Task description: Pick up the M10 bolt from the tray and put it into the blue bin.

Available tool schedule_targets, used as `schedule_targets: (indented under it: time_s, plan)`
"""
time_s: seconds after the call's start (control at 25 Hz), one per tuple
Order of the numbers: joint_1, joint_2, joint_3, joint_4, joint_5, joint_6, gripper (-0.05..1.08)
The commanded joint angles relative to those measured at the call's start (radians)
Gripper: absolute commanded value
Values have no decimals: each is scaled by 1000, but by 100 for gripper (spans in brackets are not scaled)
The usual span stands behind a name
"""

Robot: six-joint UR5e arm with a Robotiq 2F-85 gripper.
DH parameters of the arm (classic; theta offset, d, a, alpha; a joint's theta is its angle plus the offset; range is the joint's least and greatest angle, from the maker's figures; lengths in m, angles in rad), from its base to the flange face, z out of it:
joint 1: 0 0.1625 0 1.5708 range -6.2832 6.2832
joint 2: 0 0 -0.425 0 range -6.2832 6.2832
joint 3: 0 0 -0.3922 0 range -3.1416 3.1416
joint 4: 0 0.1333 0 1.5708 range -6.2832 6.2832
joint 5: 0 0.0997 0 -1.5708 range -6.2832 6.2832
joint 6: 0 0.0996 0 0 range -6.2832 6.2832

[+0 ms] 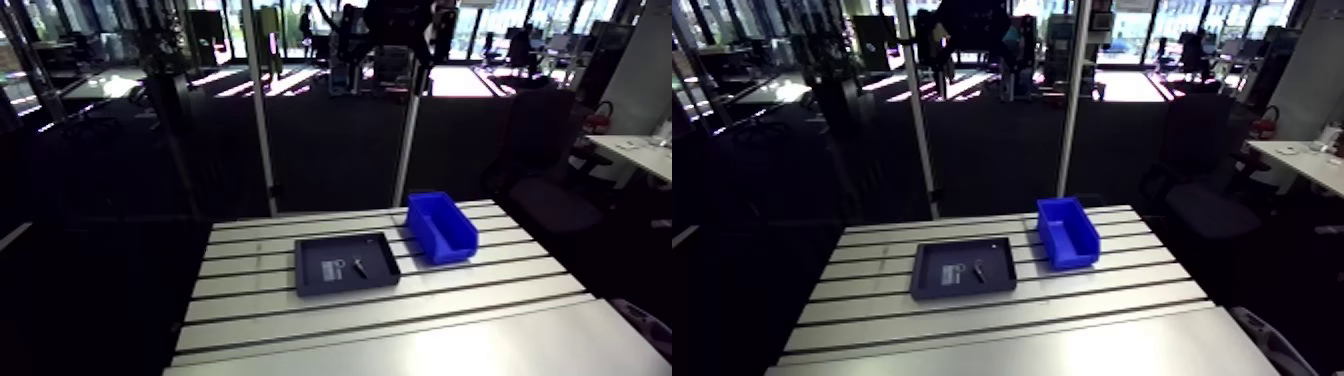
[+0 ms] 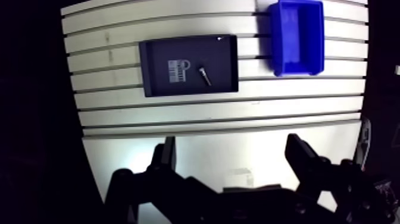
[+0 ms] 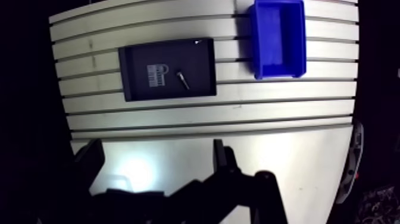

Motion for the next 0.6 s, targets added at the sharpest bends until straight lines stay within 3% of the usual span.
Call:
schedule_targets:
  time_s: [0.04,0.6]
  plan:
    - [2,-57,54,-3,0,3,1]
    - [2,-63,69,-6,-3,3,1]
